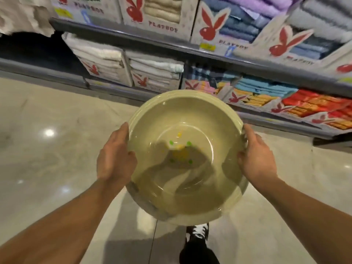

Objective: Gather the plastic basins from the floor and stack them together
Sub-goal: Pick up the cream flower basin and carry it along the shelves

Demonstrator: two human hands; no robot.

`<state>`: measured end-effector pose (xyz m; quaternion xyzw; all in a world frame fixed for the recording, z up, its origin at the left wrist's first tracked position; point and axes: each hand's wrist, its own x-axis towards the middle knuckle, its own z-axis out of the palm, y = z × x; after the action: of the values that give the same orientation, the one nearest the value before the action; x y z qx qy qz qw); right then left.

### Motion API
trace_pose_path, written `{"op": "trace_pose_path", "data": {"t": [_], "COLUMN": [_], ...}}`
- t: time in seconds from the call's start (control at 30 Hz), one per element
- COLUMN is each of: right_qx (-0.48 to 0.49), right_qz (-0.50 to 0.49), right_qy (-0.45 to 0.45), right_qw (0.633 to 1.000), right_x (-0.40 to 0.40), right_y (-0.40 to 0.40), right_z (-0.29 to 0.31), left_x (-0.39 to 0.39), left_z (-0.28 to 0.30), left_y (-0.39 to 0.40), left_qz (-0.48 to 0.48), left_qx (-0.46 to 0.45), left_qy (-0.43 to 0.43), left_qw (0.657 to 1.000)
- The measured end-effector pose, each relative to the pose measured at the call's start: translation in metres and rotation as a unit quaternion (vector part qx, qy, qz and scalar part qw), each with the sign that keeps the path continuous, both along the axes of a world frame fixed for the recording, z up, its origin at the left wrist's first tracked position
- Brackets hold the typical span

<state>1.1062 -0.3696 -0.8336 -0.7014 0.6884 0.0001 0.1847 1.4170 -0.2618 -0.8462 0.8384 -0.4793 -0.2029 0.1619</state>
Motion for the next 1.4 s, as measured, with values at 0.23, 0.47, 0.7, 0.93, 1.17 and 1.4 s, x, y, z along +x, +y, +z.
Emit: {"op": "trace_pose_path", "data": {"t": [0.23,0.47,0.7,0.93,1.17,1.4], "right_qx": [0.036,0.082,0.108,0.049,0.114,0.039], "right_qz": [-0.003,0.013,-0.023,-0.025,-0.026,0.073], "right_qy": [-0.031,-0.025,-0.028,-0.052,-0.014,0.060], "right_qw": [0.999,0.996,0.994,0.997,0.993,0.995], "right_x": [-0.046,-0.041,-0.035,-0.033,-0.030,0.006], "right_y": [-0.026,-0.024,-0.013,-0.009,-0.018,-0.035], "right_z": [-0.088,-0.143,-0.182,-0.203,-0.195,-0.077], "left_x": [-0.045,-0.038,-0.033,-0.035,-0.027,-0.014], "left_z": [-0.080,-0.137,-0.169,-0.190,-0.173,-0.049], "left_y": [-0.049,-0.050,-0.046,-0.043,-0.055,-0.081], "left_qz": [-0.012,-0.002,-0.019,-0.014,-0.061,-0.188], "left_qx": [0.052,0.061,0.062,0.052,0.127,0.110], "left_qy": [-0.029,-0.022,-0.029,-0.037,-0.008,-0.162], "left_qw": [0.998,0.998,0.997,0.998,0.990,0.963]}}
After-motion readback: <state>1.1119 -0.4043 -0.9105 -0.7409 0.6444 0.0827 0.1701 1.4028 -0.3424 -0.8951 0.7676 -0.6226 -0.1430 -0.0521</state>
